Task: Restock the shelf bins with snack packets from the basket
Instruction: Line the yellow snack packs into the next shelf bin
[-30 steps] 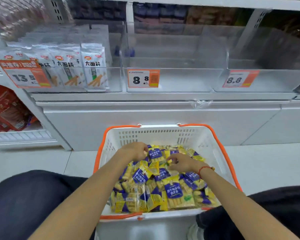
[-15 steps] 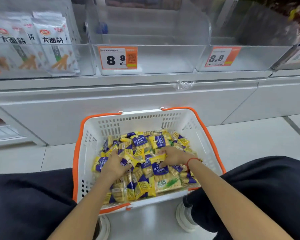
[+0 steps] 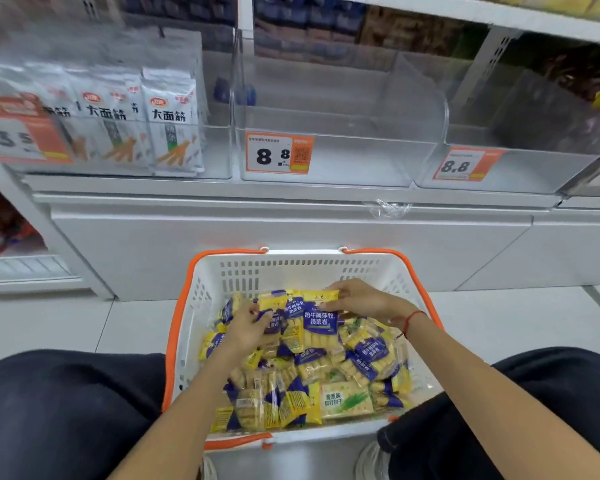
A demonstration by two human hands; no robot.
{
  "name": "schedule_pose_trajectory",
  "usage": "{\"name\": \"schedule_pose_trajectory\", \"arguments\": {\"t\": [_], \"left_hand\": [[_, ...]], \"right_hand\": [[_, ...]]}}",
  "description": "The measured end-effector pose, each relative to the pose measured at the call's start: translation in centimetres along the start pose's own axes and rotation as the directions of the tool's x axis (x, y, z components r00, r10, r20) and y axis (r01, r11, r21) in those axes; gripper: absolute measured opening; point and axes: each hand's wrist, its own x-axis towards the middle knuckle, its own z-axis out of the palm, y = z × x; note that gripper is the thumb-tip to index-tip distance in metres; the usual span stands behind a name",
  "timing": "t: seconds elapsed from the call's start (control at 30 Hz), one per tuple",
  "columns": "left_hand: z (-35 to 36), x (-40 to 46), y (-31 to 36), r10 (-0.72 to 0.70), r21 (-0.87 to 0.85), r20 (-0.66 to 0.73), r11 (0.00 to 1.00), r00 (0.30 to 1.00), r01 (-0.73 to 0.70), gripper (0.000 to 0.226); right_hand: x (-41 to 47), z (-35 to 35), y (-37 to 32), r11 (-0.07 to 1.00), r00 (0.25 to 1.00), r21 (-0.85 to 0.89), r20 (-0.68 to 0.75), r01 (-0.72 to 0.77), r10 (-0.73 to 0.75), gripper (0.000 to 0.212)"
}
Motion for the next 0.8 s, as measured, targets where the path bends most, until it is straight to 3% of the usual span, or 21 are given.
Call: {"name": "schedule_pose_trajectory", "arguments": {"t": [0.13,0.27,0.33,0.47,0.53,0.6,0.67,0.73,0.77,0.8], "left_hand": [[0.1,-0.7,3.7,-0.006,-0.163,0.07,0.986,0.998,0.017,0.04],[0.9,-0.8,3.3,-0.076,-0.285,0.184,0.95,0.98,0.127,0.077],[1.4,-0.5,2.5,-0.11,-0.344,0.231,0.92,0.967,0.187,0.082],[2.6,1.6,-0.6,-0.187,-0.419,0.233,0.866,0.954,0.272,0.084],[2.5,1.2,-0.3,-0.208,-0.474,0.236,0.828,0.949,0.299,0.07],[1.9,0.0,0.8,-0.197,-0.498,0.219,0.82,0.956,0.283,0.04],[1.3,-0.7,1.3,-0.187,-0.497,0.2,0.827,0.962,0.264,0.015],[0.7,-0.4,0.8,-0.197,-0.525,0.154,0.814,0.968,0.249,0.011],[0.4,-0.3,0.6,-0.212,-0.542,0.13,0.803,0.969,0.248,0.013],[0.0,-0.3,0.7,-0.227,-0.563,0.109,0.788,0.968,0.248,0.015]], "right_hand": [[-0.7,0.3,-1.3,0.963,0.998,0.263,-0.041,0.054,-0.045,0.036],[-0.3,2.4,-0.3,0.91,0.981,0.404,-0.194,0.097,-0.019,0.037],[-0.1,3.7,0.4,0.88,0.956,0.449,-0.293,0.153,-0.017,0.031],[1.2,6.1,1.8,0.917,0.939,0.381,-0.344,0.122,0.018,0.047],[2.2,6.8,2.1,0.918,0.947,0.383,-0.319,0.104,0.026,0.052],[3.1,7.0,1.8,0.903,0.966,0.42,-0.257,0.089,0.024,0.052],[4.0,6.8,1.4,0.854,0.988,0.517,-0.153,0.06,0.024,0.043],[4.9,6.0,1.3,0.825,0.992,0.565,-0.11,0.009,0.064,0.027],[5.1,5.5,1.5,0.869,0.989,0.495,-0.118,-0.022,0.093,0.017],[5.5,4.9,2.0,0.944,0.985,0.32,-0.121,-0.08,0.125,0.02]]}}
